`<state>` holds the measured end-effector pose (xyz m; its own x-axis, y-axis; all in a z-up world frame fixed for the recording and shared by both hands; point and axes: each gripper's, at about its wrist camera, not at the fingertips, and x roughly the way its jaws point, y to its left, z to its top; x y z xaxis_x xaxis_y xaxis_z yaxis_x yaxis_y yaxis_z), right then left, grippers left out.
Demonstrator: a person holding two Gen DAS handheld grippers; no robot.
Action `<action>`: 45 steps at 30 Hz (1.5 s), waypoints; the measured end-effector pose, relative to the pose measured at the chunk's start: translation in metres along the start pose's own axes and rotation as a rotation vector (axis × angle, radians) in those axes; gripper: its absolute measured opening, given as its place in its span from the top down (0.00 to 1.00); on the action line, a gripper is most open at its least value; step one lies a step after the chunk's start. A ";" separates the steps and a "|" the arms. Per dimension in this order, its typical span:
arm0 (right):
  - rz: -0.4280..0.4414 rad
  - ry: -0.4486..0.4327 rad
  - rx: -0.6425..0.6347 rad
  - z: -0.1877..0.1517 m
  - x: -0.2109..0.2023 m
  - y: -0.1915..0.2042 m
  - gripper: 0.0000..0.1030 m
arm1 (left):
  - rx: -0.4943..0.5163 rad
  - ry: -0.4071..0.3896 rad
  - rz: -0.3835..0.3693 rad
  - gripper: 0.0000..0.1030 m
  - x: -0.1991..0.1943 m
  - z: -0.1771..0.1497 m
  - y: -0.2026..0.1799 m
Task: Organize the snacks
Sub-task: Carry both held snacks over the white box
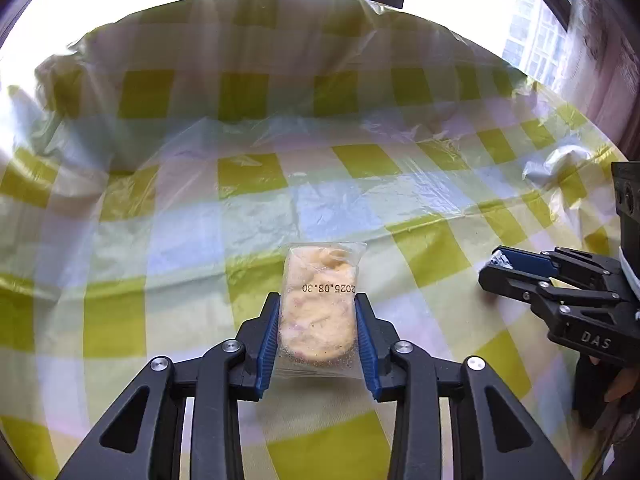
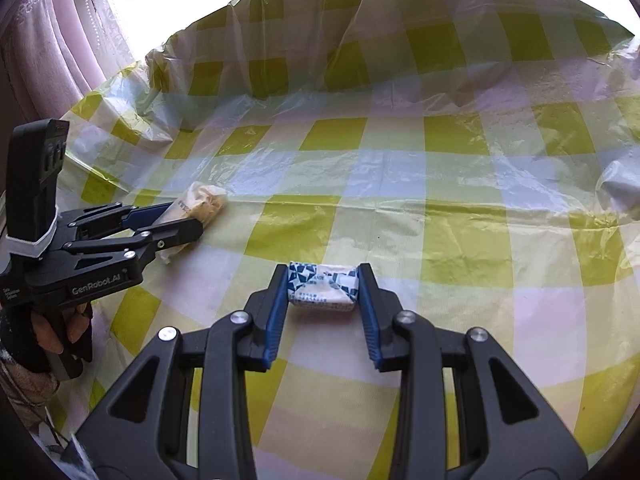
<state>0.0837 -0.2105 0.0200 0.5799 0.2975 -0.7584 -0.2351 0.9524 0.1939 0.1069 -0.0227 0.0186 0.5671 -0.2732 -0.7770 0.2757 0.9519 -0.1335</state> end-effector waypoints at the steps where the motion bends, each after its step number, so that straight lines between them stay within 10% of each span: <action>1: -0.013 0.002 -0.011 0.000 0.000 0.002 0.63 | -0.045 -0.002 0.008 0.65 -0.008 -0.010 0.003; 13: -0.012 0.007 -0.054 -0.053 -0.054 0.070 0.64 | -0.102 0.006 0.104 0.65 -0.088 -0.104 -0.006; 45: -0.086 -0.066 -0.075 -0.147 -0.180 0.094 0.64 | 0.064 -0.041 -0.012 0.64 -0.161 -0.178 -0.100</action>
<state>-0.1577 -0.1841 0.0833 0.6498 0.2212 -0.7272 -0.2388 0.9677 0.0809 -0.1504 -0.0495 0.0476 0.5941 -0.2911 -0.7499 0.3311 0.9381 -0.1018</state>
